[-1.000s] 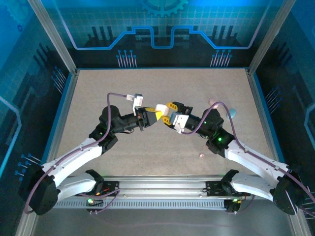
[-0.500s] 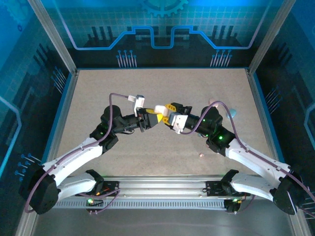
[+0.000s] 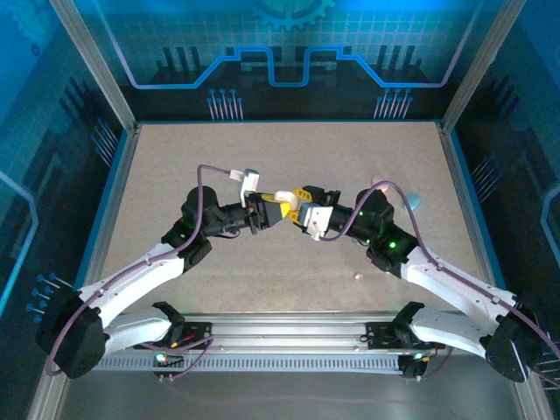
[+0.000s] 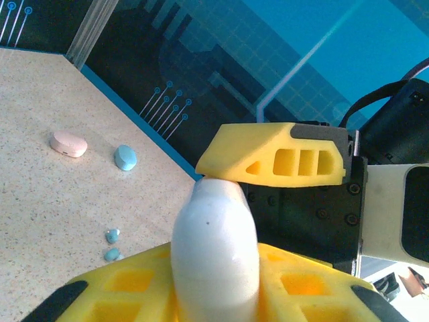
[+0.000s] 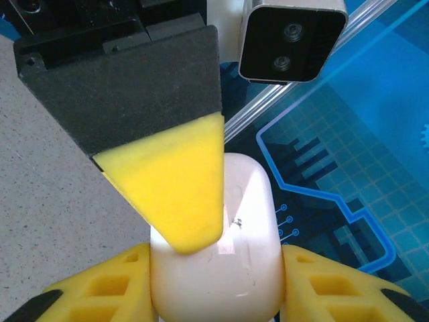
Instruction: Insert the wireless bluetooth earbuds into the charging case
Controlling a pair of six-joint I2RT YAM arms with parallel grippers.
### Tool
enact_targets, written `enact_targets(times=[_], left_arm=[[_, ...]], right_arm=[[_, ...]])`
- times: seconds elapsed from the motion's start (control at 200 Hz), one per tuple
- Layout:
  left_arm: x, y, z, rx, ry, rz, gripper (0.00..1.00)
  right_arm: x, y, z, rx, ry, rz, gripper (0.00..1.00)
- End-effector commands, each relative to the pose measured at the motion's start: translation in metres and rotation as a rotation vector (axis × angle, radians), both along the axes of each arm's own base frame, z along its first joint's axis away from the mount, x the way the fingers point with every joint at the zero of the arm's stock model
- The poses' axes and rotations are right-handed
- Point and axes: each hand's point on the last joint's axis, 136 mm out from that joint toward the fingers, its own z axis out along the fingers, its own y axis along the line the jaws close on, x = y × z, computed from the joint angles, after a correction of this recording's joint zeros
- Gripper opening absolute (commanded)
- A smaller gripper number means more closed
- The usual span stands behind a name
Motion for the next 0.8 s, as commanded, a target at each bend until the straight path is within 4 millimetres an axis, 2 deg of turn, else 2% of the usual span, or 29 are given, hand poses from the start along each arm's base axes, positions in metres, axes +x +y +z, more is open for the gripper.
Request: enact_targets(times=[0.0, 0.115, 0.485, 0.795], left_arm=[[-0.0050, -0.0052, 0.0140, -0.012, -0.040, -0.040, 0.24], [-0.0050, -0.0056, 0.0135, -0.008, -0.041, -0.042, 0.23], [-0.0057, -0.0056, 0.0135, -0.006, -0.040, -0.046, 0.30], [-0.0067, -0.0059, 0.0129, -0.002, -0.041, -0.053, 0.27]], right_arm=[[-0.0068, 0.0043, 0.0228, 0.036, -0.048, 0.034, 0.40], [-0.0086, 0.0047, 0.0219, 0.030, -0.048, 0.043, 0.40], [-0.0116, 0.0056, 0.0205, 0.020, -0.048, 0.060, 0.40], [-0.0127, 0.0060, 0.0197, 0.015, -0.043, 0.067, 0.40]])
